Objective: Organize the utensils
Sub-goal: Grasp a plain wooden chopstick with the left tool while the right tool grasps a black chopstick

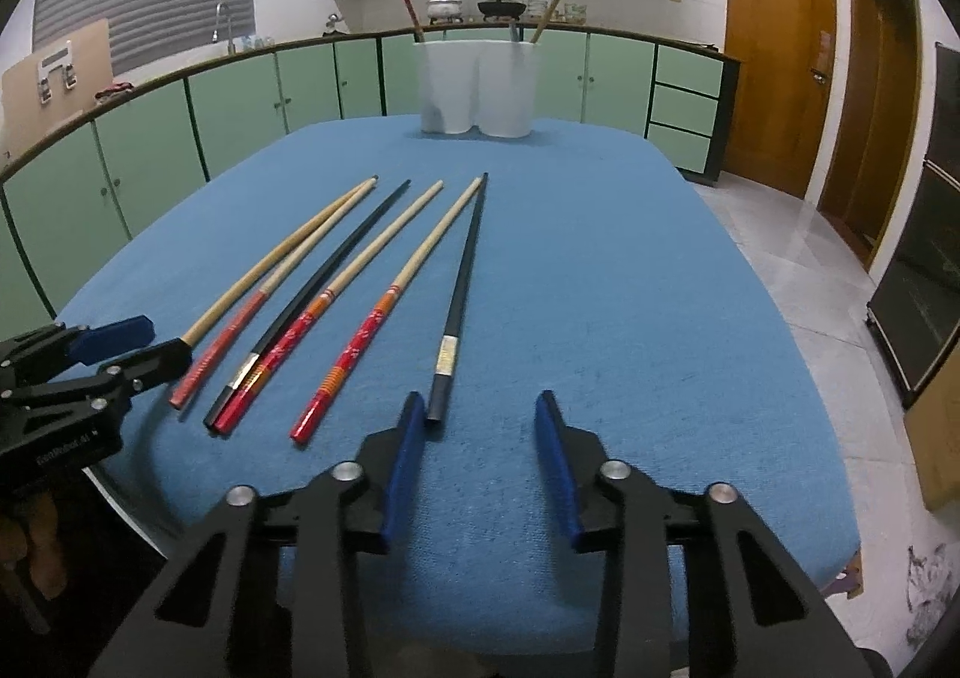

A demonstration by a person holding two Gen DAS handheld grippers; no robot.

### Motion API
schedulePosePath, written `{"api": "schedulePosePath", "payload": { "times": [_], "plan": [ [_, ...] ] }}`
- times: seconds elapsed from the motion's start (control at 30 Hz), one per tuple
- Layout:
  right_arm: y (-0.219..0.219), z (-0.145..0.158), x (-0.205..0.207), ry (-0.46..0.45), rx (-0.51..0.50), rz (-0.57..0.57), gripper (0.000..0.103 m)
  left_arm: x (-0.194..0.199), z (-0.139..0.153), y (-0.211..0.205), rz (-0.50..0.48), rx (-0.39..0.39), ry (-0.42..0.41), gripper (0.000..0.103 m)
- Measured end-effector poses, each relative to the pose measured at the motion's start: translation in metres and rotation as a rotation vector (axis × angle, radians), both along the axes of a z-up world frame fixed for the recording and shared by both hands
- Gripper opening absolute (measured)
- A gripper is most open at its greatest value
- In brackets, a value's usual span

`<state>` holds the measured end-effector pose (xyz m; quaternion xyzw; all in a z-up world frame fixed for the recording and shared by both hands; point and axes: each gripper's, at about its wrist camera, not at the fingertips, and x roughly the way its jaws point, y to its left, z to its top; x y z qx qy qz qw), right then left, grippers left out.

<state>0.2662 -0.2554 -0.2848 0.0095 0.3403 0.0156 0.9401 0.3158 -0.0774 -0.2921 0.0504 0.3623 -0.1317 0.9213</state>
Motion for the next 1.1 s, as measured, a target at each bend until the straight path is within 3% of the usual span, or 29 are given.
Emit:
{"api": "schedulePosePath", "payload": {
  "times": [0.07, 0.33, 0.43, 0.6, 0.8, 0.93, 1.1],
  "plan": [
    [-0.001, -0.001, 0.001, -0.002, 0.001, -0.006, 0.029, 0.001, 0.0, 0.001, -0.002, -0.005, 0.001, 0.03],
    [0.0, -0.002, 0.0, -0.005, 0.005, -0.002, 0.026, 0.004, 0.0, 0.001, 0.001, -0.009, 0.0, 0.03],
    [-0.002, -0.003, 0.0, -0.004, -0.005, -0.033, 0.015, 0.003, 0.0, 0.002, 0.016, -0.016, -0.001, 0.01],
    [-0.007, -0.004, -0.003, -0.005, -0.001, -0.098, 0.008, 0.0, 0.001, 0.007, 0.05, -0.04, -0.001, 0.008],
    [-0.01, -0.003, -0.005, -0.003, 0.02, -0.08, 0.008, 0.0, 0.001, 0.017, 0.1, -0.042, 0.008, 0.008],
    [-0.017, -0.003, -0.004, -0.01, 0.051, -0.052, 0.019, 0.0, 0.001, 0.018, 0.098, -0.021, 0.006, 0.011],
    [-0.012, -0.006, 0.001, -0.022, 0.019, -0.01, 0.02, 0.003, 0.001, 0.019, 0.098, -0.023, 0.008, 0.012]
  ]
}}
